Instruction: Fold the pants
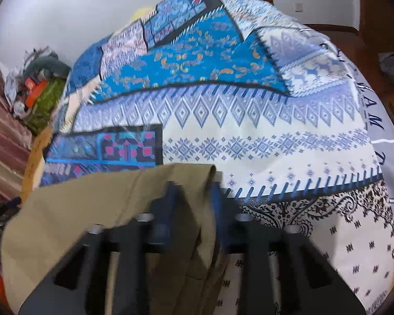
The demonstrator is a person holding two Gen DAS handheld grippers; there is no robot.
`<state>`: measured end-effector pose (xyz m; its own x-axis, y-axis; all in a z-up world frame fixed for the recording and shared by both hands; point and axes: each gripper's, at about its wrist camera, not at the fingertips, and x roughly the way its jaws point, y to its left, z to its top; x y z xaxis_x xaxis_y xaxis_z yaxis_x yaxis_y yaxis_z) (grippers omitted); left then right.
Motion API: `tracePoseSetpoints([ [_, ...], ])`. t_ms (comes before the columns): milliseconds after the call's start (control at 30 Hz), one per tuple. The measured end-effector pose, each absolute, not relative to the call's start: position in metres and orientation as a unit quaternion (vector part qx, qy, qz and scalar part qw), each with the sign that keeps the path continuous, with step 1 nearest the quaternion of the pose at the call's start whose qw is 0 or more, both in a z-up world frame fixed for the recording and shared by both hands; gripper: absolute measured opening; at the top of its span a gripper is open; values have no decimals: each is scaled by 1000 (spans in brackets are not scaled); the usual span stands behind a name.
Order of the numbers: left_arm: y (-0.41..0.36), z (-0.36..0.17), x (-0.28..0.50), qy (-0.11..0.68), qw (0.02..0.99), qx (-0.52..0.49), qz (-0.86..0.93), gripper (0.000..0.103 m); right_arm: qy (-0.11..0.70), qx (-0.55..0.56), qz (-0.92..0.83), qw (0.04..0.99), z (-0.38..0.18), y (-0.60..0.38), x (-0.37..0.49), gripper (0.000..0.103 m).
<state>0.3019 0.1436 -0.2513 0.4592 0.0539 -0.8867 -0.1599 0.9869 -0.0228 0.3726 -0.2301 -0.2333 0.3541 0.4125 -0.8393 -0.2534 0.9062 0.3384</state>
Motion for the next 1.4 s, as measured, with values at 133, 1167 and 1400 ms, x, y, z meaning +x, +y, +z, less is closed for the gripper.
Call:
tracePoseSetpoints([
  [133,144,-253,296,498,860,-36,101,95,522,33,187,832,-233,-225,367,10],
  [1167,90,-161,278,468,883,-32,-11,94,470,-6,355,808,-125,-108,268,77],
  [1400,71,-222,287,541,841,0,-17,94,546,-57,347,760,-177,-91,255,77],
])
